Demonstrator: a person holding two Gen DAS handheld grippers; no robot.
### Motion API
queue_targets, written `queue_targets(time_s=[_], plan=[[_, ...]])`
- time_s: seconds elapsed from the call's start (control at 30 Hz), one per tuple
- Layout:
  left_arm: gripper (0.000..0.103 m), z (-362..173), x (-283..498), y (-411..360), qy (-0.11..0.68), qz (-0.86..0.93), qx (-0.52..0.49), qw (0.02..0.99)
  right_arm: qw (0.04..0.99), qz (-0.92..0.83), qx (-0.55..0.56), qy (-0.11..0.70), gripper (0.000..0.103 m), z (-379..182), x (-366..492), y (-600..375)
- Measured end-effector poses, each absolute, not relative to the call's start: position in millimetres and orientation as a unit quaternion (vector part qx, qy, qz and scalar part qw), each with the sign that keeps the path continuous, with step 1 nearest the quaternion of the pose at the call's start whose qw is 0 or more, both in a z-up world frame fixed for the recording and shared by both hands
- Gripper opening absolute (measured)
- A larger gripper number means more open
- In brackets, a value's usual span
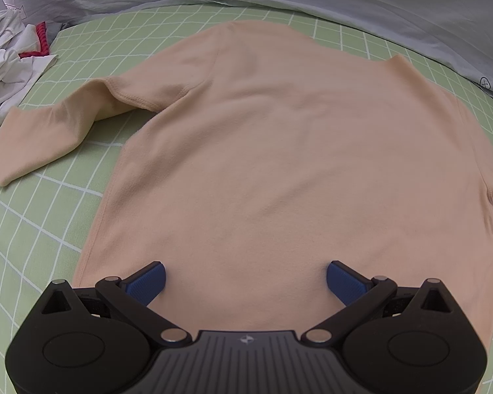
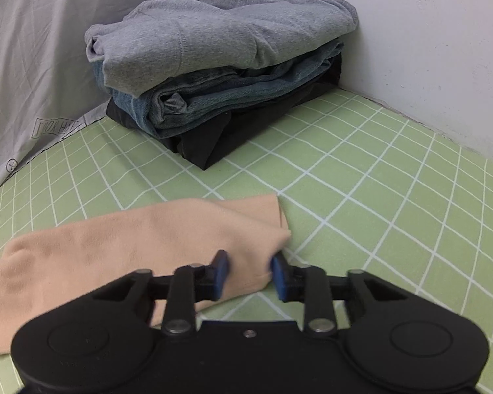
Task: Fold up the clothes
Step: 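Grasp the folded-over sleeve with the right gripper and pull it straight out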
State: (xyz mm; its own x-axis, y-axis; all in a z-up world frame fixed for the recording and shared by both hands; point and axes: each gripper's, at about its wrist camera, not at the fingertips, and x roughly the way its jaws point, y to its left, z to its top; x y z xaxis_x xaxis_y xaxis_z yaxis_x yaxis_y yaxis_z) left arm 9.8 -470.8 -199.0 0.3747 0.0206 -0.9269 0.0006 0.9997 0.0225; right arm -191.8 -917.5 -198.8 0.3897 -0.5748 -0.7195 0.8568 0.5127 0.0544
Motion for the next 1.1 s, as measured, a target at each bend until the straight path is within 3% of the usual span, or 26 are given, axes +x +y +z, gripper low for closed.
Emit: queue_targets(time_s=[0.27, 0.47, 0.77, 0.93, 1.07, 1.1], plan=[[0.103, -199, 8, -471, 0.557, 0.007, 0.009, 0.830, 0.820, -0.452, 0.180, 0.302, 0.006, -161, -218, -902], [0.103, -198, 9, -470, 0.562, 0.006, 0.010, 0.827, 0.782, -0.462, 0.203, 0.367, 0.006, -192, -242, -887], [0.103, -196, 8, -469, 0.563, 0.005, 0.010, 0.827, 0.768, -0.475, 0.191, 0.386, 0.008, -204, -252, -863], [0.103, -191, 11, -471, 0.576, 0.001, 0.028, 0.817, 0.752, -0.486, 0.200, 0.398, 0.039, -202, -254, -869], [0.103, -174, -12, -477, 0.544, -0.013, 0.049, 0.837, 0.745, -0.482, 0.218, 0.406, 0.049, -197, -262, -872], [0.103, -169, -19, -477, 0.537, -0.016, 0.049, 0.842, 0.745, -0.481, 0.216, 0.409, 0.057, -195, -263, -870]])
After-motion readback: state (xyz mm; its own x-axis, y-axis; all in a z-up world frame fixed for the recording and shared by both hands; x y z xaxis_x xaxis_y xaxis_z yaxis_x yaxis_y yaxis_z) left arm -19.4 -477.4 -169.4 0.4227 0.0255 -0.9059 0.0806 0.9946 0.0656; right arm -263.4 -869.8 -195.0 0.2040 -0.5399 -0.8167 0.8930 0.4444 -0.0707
